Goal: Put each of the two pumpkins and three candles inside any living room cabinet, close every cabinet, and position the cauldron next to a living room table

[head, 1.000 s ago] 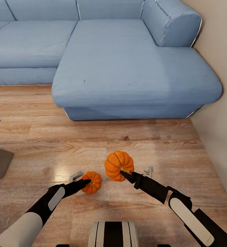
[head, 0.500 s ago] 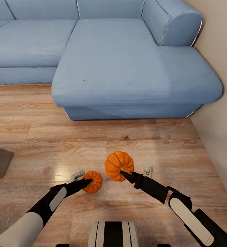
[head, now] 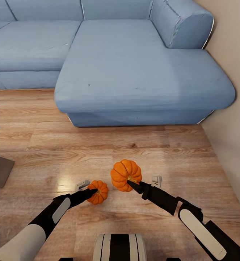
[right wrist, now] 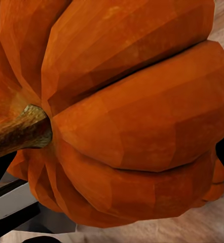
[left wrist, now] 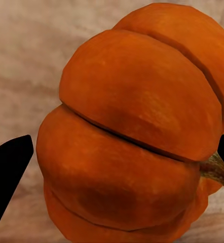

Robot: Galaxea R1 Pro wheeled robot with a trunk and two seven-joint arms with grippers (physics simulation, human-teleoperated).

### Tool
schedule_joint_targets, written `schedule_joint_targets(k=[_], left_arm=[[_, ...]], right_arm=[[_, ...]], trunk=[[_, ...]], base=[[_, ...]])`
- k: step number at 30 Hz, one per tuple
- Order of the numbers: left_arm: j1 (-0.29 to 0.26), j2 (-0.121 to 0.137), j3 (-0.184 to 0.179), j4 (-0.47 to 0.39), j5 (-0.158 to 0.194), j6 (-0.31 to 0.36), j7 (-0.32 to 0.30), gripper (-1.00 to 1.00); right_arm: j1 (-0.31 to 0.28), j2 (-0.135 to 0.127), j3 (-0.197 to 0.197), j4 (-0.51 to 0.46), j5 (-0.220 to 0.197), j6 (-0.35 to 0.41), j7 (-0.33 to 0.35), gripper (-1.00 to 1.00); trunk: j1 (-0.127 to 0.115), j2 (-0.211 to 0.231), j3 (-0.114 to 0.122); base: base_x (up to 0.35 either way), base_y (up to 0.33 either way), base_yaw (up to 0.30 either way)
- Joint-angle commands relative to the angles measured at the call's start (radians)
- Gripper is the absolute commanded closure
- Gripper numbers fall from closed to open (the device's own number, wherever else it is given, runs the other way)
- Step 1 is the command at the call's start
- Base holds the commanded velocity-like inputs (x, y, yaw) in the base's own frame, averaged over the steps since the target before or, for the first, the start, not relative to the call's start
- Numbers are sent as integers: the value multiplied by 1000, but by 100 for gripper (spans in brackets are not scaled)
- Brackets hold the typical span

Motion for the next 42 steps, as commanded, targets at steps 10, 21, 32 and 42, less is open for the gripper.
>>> schedule_joint_targets(k=[10, 21, 32, 42], left_arm=[[0, 1, -4, 35, -12, 1, 2, 100], [0, 4, -3, 35, -11, 1, 1, 100], [0, 73, 19, 8, 4, 13, -227, 100], [69, 231, 76, -362, 166, 181, -224, 100]], right_arm=[[-1, -2, 1, 0, -9, 4, -1, 100], [0, -2, 0, 0, -9, 4, -1, 100], [-1, -2, 0, 4, -14, 4, -1, 100], [-1, -2, -2, 44, -16, 1, -18, 100]], trunk=[[0, 0, -1], [-3, 1, 23], [-8, 4, 65], [-12, 6, 104]], base=[[0, 0, 0], [0, 0, 0], [0, 0, 0], [0, 0, 0]])
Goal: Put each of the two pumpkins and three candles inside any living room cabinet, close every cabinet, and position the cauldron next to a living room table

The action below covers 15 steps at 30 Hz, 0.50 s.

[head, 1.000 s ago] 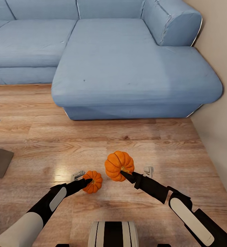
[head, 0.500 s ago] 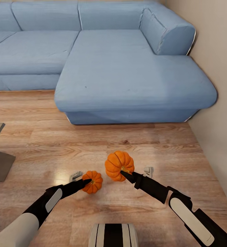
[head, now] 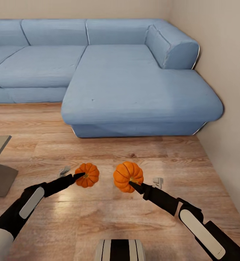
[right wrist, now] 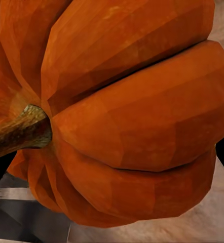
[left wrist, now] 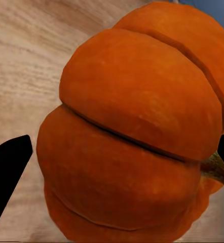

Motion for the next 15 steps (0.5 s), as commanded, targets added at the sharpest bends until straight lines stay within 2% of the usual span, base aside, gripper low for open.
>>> schedule_joint_targets(k=[1, 3, 4, 5, 7, 11, 15], left_arm=[[20, 14, 8, -47, 21, 22, 6, 100], [69, 36, 53, -154, 46, 64, 10, 100], [102, 42, 91, -221, 50, 93, 11, 100], [134, 44, 130, -288, 50, 133, 11, 100], [178, 45, 186, -394, 49, 206, 22, 100], [222, 38, 245, -505, 60, 308, 68, 100], [229, 33, 260, -529, 64, 346, 79, 100]], right_arm=[[-1, 0, 1, 3, -9, 3, -2, 100], [-1, 1, 0, 17, -9, 3, -2, 100], [0, 2, 0, 27, -9, 0, -3, 100], [-1, 2, -1, 41, -9, -6, -3, 100], [-1, 2, -18, 67, -9, -11, -2, 100], [0, 0, -65, 87, -7, -13, 0, 100], [-1, 1, -76, 94, -7, -16, -1, 100]], trunk=[[0, 0, 3], [-1, 1, 11], [-2, 1, 15], [-2, 1, 19], [-3, 1, 27], [-5, 2, 42], [-7, 3, 57]], base=[[0, 0, 0], [0, 0, 0], [0, 0, 0], [0, 0, 0], [0, 0, 0], [0, 0, 0], [0, 0, 0]])
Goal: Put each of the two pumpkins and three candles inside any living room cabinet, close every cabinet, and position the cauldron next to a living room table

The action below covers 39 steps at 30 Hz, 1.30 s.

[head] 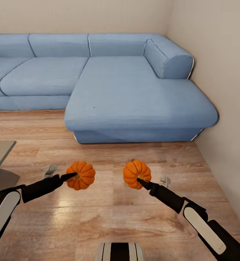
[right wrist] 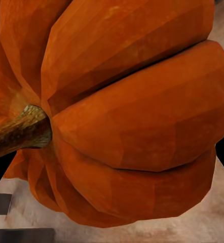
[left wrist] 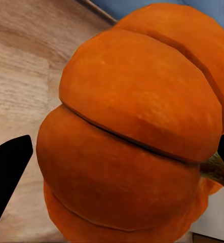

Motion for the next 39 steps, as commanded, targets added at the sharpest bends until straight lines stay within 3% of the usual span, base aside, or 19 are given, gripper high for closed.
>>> schedule_joint_targets(k=[1, 9, 14, 17, 22, 27, 29, 33, 39], left_arm=[[0, -1, 2, -2, -4, 7, -3, 100], [1, -6, 0, -3, -4, 11, -1, 100], [1, -45, 0, -2, -10, 13, 2, 100], [1, -53, -2, -4, -10, 14, 3, 100], [1, -54, -3, -3, -11, 13, 4, 100], [-1, -56, -2, -5, -4, 14, 64, 100], [-1, -67, -4, -5, -3, 14, 74, 100], [-2, -88, -12, -6, -5, 14, 80, 100], [-2, -93, -22, -6, -13, 13, 85, 100]], right_arm=[[-1, -1, 0, 1, -8, 3, -1, 100], [0, 0, -1, 26, -9, 0, -34, 100], [-1, 0, 0, 29, -10, 0, -36, 100], [-1, 0, -1, 97, -10, -2, -36, 100], [-1, 1, -1, 117, -12, -4, -36, 100], [-1, 1, -1, 133, -12, -4, -36, 100], [-1, 1, -1, 144, -12, -4, -36, 100], [-1, 1, -1, 149, -13, -4, -36, 100], [-1, 1, 0, 149, -13, -4, -35, 100]], trunk=[[-1, 0, 3], [-4, 2, 34], [-6, 3, 54], [-8, 4, 65], [-10, 5, 85], [-12, 6, 104], [-13, 7, 112], [-15, 7, 127], [-18, 9, 150]], base=[[0, 0, 0], [0, 0, 0], [0, 0, 0], [0, 0, 0], [0, 0, 0], [0, 0, 0], [-25, 0, 0], [-246, 0, 0], [-336, 0, 0]])
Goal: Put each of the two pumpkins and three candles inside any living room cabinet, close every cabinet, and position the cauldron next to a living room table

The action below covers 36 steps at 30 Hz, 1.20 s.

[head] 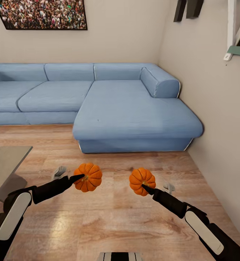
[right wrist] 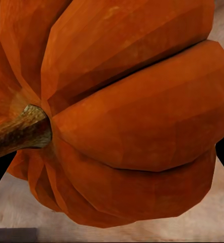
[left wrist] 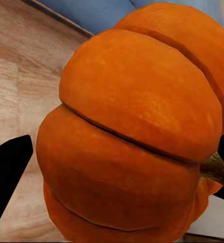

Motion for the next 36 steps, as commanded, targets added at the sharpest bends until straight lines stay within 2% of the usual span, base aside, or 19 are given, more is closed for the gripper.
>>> schedule_joint_targets(k=[1, 8, 36], left_arm=[[-1, -3, 1, 0, -2, 5, -3, 100], [-1, -31, -1, 0, -4, 5, 58, 100], [-2, -34, -1, 0, -5, 5, 66, 100]], right_arm=[[0, -1, 1, 0, -8, 3, -1, 100], [0, -1, 1, -1, -7, 3, 0, 100], [0, -2, 0, -5, -7, 3, 6, 100]], trunk=[[-1, 0, 3], [-4, 2, 30], [-17, 8, 145]], base=[[-343, 0, 0], [-343, 0, 0], [-344, 0, 26]])
